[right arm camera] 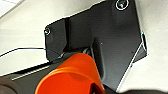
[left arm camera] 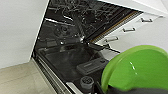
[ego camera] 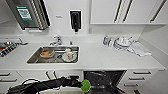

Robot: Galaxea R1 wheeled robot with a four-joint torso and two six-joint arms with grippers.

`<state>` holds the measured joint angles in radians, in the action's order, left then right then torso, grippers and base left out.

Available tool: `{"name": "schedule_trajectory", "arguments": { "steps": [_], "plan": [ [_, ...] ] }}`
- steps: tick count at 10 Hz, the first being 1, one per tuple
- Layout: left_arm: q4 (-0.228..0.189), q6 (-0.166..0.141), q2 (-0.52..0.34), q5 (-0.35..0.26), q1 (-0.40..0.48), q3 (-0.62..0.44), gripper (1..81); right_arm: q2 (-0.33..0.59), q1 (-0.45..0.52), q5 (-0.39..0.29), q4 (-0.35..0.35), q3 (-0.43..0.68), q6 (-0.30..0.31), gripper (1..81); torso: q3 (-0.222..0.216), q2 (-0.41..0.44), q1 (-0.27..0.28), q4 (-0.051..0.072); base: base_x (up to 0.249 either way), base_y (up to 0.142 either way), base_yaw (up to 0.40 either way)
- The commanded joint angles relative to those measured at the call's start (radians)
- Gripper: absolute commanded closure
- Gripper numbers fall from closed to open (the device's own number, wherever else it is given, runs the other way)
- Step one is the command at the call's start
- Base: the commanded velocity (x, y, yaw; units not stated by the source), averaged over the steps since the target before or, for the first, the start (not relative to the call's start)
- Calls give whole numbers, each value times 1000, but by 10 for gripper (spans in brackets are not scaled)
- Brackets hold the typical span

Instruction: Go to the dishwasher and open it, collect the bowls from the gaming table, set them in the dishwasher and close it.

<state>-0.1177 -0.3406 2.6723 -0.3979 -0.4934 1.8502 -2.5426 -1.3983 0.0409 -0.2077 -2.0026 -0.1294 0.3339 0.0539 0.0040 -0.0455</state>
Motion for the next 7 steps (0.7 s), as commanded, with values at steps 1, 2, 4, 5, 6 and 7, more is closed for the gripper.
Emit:
{"name": "schedule_trajectory", "arguments": {
  "steps": [1, 2, 4, 5, 6, 7],
  "plan": [
    [-7, 2, 31, -65, 198, 18, 811, 5, 32, -70, -2, -2, 1, 811, 0, 0, 0, 0, 0, 0, 0],
    [-8, 2, 57, -65, 213, 18, 811, -3, 32, -70, -2, -5, -1, 811, 0, 0, 0, 0, 0, 0, 0],
    [-14, 2, 116, -68, 239, 21, 811, -21, 38, -70, -2, -19, -1, 811, 0, 0, 0, 0, 0, 0, 0],
    [-14, 2, 144, -76, 250, 21, 811, -27, 41, -70, -2, -19, -1, 811, 0, 0, 0, 0, 0, 0, 0],
    [-11, 2, 167, -82, 255, 21, 811, -31, 41, -70, -2, -21, -1, 811, 0, 0, 0, 0, 0, 0, 0],
    [-13, 2, 190, -82, 253, 21, 811, -32, 43, -70, -2, -22, -1, 811, 0, 0, 0, 0, 0, 0, 0]
  ]
}}
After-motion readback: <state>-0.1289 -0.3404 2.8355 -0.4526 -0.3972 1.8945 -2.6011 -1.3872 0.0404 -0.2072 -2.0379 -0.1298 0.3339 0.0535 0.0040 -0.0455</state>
